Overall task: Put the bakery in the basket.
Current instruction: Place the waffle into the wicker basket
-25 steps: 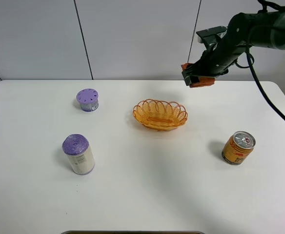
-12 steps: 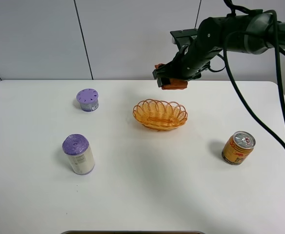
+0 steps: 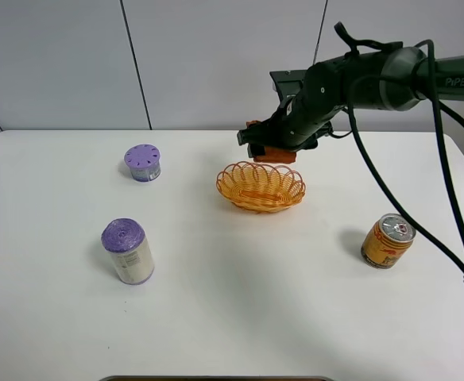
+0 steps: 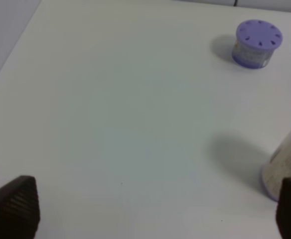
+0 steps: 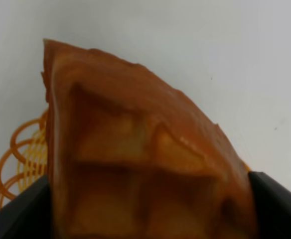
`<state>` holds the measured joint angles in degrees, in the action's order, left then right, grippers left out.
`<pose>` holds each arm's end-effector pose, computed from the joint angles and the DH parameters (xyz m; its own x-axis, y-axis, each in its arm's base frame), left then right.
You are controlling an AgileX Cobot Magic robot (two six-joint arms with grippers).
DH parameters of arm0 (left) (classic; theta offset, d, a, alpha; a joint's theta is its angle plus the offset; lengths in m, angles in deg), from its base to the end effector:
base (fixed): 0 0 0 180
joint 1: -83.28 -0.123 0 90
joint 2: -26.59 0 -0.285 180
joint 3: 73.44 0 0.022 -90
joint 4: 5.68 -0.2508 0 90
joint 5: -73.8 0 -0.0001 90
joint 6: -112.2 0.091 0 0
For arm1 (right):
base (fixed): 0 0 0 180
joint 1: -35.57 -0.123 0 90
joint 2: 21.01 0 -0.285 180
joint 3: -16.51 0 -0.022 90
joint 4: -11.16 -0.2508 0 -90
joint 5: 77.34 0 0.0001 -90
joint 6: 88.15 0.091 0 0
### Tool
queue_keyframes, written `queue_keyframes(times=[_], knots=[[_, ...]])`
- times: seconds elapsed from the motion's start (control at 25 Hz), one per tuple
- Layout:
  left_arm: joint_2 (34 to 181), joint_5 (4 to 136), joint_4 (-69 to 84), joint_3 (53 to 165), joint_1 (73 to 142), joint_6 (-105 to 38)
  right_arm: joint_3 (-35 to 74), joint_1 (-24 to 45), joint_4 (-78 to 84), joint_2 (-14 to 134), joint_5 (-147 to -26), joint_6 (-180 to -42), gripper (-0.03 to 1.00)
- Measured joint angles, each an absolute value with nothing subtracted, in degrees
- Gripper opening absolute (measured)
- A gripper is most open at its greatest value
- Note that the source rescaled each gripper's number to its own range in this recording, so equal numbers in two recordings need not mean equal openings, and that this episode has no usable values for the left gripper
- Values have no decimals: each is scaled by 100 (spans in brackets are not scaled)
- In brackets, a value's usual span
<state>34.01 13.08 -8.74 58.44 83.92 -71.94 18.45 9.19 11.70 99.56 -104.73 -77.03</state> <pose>-0.0067 0.0043 0.2796 -0.4400 -0.0411 -0.8971 -0.0509 0.9985 -0.0208 0.3822 0.1891 0.1920 -0.8117 -0.1965 -0.5500 -0.2974 0.9495 0.0997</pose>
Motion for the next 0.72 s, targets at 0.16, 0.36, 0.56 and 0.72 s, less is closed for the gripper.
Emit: queue_keyframes(times=[0.16, 0.36, 0.56, 0.72], knots=[[3401, 1308, -874, 5844, 8392, -7194, 1526, 919, 1170, 9956, -10093, -7674, 0], [3401, 1308, -874, 5844, 8392, -7194, 1349, 919, 1170, 9956, -9615, -7618, 0], [3401, 1308, -874, 5844, 8392, -7194, 1345, 912, 1170, 10068, -9317, -7477, 0], [3401, 1308, -874, 5844, 8392, -7194, 1345, 899, 1170, 10294, -9291, -7428, 0]])
